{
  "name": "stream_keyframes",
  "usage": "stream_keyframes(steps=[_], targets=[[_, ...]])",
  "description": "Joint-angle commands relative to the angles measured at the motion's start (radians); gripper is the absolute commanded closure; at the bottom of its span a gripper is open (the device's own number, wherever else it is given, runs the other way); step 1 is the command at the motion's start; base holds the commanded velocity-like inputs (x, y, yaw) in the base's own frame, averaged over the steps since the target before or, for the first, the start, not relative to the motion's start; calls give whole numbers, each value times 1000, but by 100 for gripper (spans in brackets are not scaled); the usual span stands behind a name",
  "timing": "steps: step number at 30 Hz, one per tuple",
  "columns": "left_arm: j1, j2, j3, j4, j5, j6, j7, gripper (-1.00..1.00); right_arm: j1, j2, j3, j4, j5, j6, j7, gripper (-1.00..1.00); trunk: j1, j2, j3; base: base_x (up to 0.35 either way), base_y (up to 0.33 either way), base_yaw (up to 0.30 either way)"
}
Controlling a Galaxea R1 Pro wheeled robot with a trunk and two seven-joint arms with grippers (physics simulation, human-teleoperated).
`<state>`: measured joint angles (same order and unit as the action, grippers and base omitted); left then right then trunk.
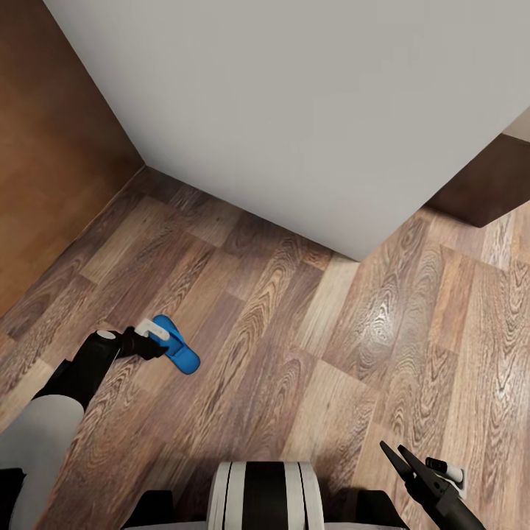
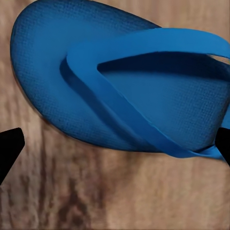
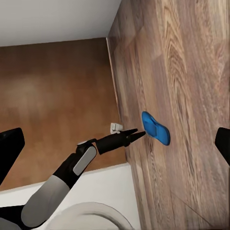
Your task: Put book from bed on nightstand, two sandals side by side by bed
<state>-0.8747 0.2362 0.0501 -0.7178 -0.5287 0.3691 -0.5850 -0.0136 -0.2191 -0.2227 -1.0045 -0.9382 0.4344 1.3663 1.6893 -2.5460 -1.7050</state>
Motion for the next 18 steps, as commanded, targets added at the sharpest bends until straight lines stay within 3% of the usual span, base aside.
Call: stream_keyframes(steps=[1,14,18], targets=[[0,-1,4,-2,-7,4,-8,-100,0,0,0,0,-4,10,2,-100,0,0,-5,0,0,0],[0,-2,2,-1,-9,2,-7,-100,0,0,0,1,-5,10,2,-100,6,-3,-55,0,0,0],[0,-2,3,0,-8,2,-7,-100,0,0,0,1,-4,10,2,-100,6,-3,-55,0,0,0]])
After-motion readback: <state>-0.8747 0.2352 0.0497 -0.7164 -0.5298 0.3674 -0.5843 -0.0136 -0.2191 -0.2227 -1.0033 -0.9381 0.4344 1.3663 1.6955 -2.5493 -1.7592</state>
